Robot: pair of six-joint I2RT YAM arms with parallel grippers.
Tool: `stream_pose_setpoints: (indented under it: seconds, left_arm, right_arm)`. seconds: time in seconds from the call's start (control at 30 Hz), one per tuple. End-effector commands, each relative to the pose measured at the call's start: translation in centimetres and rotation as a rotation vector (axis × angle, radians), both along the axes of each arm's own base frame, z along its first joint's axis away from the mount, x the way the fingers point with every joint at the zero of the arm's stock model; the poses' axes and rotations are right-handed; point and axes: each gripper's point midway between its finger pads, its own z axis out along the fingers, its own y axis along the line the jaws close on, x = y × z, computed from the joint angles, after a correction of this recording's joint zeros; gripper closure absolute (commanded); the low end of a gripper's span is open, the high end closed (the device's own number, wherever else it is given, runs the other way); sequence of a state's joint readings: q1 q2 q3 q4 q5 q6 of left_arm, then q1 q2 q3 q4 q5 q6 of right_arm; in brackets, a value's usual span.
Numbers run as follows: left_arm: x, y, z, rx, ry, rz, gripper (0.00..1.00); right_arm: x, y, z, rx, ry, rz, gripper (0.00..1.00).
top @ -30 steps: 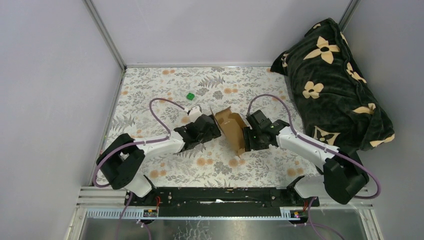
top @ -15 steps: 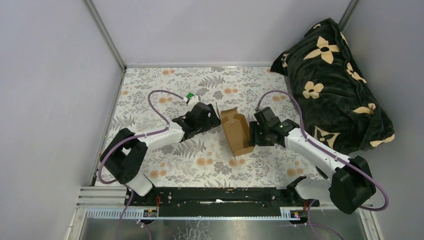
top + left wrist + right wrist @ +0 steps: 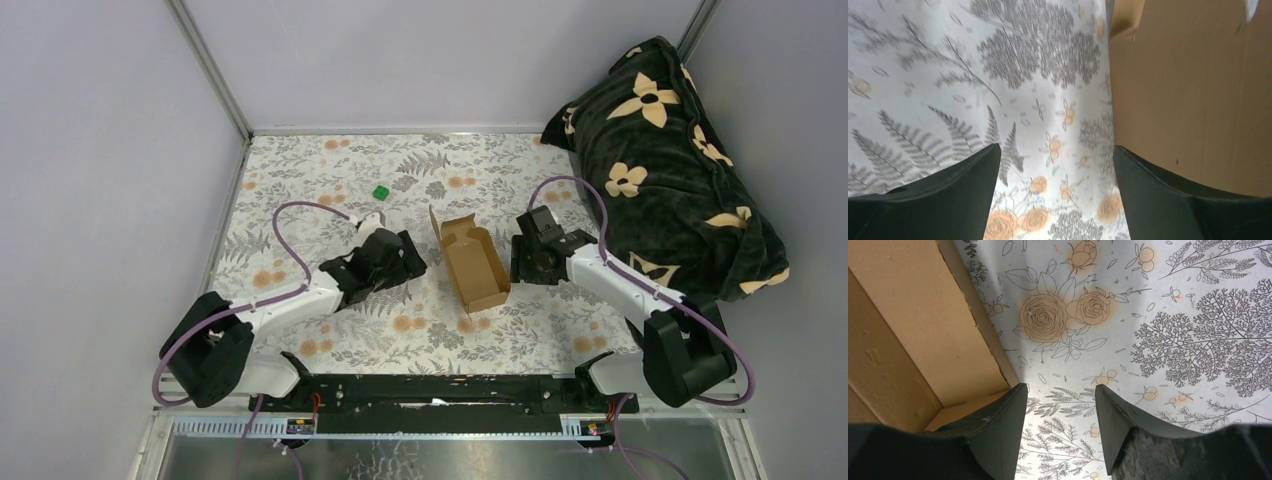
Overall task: Fold the paper box
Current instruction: Fold the paper box at the center of the board.
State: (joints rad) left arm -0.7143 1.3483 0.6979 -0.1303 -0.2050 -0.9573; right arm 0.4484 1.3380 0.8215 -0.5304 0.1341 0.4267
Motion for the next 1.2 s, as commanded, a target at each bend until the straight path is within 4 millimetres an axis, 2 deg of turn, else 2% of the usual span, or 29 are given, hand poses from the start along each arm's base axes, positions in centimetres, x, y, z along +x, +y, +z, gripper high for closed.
stream_pose_setpoints:
  seconds: [0.0, 0.13, 0.33, 0.5, 0.83, 1.03, 1.17]
  left_arm:
    - [-2.7, -1.3, -1.3, 0.002, 0.041, -0.037, 0.11]
    - [-3.9, -3.8, -2.6, -0.004, 0.066, -0.077, 0.12]
    - [-4.2, -8.1, -3.9, -0.007, 0.086, -0.137, 0.12]
    - [-4.0, -9.4, -4.6, -0.015, 0.092, -0.147, 0.12]
    - [-4.0, -10.7, -5.1, -0.017, 0.1, -0.162, 0.12]
    - [-4.1, -8.5, -4.7, 0.008, 0.086, -0.134, 0.12]
    - [-3.9, -6.6, -4.1, 0.017, 0.076, -0.111, 0.11]
  right_arm:
    - [1.4, -0.3, -0.2, -0.028, -0.034, -0.003, 0.4]
    - [1.6, -0.2, -0.8, -0.035, -0.026, 0.001, 0.4]
    - [1.2, 0.4, -1.7, -0.008, 0.001, 0.022, 0.41]
    - [0.5, 1.0, -2.1, 0.026, 0.01, 0.039, 0.42]
    - [-0.9, 2.8, -2.1, 0.045, 0.016, 0.073, 0.43]
    - [-0.7, 1.1, -1.9, -0.02, 0.008, 0.044, 0.41]
    - [-0.1, 0.1, -1.0, -0.043, -0.017, 0.018, 0.39]
